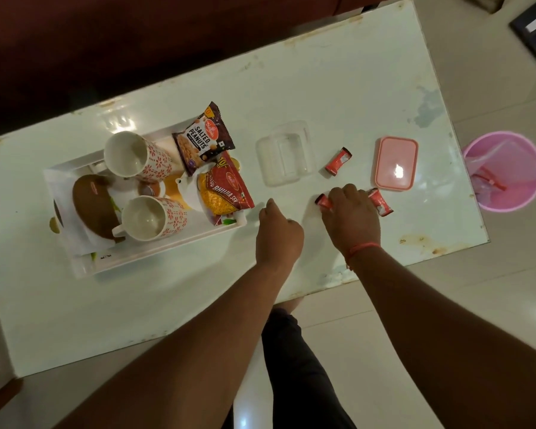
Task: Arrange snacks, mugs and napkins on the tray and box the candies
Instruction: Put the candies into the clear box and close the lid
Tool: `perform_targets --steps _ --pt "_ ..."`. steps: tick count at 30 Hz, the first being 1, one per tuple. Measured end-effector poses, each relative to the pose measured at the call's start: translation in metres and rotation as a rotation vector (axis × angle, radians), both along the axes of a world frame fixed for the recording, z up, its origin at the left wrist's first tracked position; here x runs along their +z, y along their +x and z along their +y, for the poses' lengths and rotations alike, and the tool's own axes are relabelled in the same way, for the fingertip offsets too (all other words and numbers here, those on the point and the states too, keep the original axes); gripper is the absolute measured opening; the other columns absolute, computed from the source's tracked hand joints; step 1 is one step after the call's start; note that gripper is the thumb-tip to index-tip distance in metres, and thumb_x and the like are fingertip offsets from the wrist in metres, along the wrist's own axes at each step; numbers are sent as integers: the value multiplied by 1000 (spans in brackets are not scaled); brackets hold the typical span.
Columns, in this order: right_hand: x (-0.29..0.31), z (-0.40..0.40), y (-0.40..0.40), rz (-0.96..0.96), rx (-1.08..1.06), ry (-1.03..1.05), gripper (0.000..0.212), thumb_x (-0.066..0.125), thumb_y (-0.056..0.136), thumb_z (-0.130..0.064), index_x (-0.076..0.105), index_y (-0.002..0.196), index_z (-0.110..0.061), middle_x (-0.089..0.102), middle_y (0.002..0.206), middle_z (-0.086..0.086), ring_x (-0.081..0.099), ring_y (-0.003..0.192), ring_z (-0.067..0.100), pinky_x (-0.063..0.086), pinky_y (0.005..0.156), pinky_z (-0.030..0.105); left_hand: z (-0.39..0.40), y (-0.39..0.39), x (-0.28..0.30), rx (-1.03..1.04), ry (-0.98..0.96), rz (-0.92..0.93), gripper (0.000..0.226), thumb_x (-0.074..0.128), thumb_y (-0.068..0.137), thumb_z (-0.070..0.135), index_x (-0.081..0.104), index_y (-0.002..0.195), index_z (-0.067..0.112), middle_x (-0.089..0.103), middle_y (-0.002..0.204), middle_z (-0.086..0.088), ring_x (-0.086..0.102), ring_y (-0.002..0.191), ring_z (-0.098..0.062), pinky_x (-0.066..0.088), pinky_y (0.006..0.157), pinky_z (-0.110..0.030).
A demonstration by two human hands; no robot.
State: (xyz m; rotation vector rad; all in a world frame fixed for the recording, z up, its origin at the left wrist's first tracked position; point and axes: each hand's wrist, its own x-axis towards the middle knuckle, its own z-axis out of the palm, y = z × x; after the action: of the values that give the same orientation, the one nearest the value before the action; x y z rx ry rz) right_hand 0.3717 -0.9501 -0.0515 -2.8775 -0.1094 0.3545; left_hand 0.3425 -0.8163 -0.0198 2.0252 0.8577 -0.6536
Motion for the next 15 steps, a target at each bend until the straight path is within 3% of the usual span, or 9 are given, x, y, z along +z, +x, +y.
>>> perform_targets --steps 4,7,10,13,15 --pt "20 14 21 -72 -255 240 23 59 91 -32 61 95 -9 60 94 9 53 87 25 50 76 41 3 5 -1 49 -35 -8 59 44 94 7 26 150 13 40 152 -8 45 136 -28 46 105 -39" --pt "31 36 46 -128 -190 322 27 61 88 -37 63 95 -11 61 96 7 55 91 26 49 78 38 2 7 1 59 -56 -42 51 46 94 5 36 144 12 50 142 -9 52 130 -27 48 101 -36" --pt "30 42 69 -109 -170 370 39 60 89 -48 63 108 -15 60 104 6 56 96 23 49 80 37 1 8 3 65 -56 -50 48 47 95 6 40 142 12 52 140 -8 53 128 -24 48 100 -32" --pt "13 21 85 -77 -310 370 33 52 95 -35 59 123 -18 55 118 14 56 106 34 50 89 46 4 10 -3 75 -75 -21 50 45 93 7 38 143 12 50 143 -8 51 130 -26 46 104 -36" --pt "2 6 82 21 -209 200 36 50 97 -24 55 132 -19 51 125 20 51 110 40 46 97 47 6 10 -6 47 -65 9 52 45 93 6 36 143 9 49 144 -9 50 130 -25 42 107 -34"
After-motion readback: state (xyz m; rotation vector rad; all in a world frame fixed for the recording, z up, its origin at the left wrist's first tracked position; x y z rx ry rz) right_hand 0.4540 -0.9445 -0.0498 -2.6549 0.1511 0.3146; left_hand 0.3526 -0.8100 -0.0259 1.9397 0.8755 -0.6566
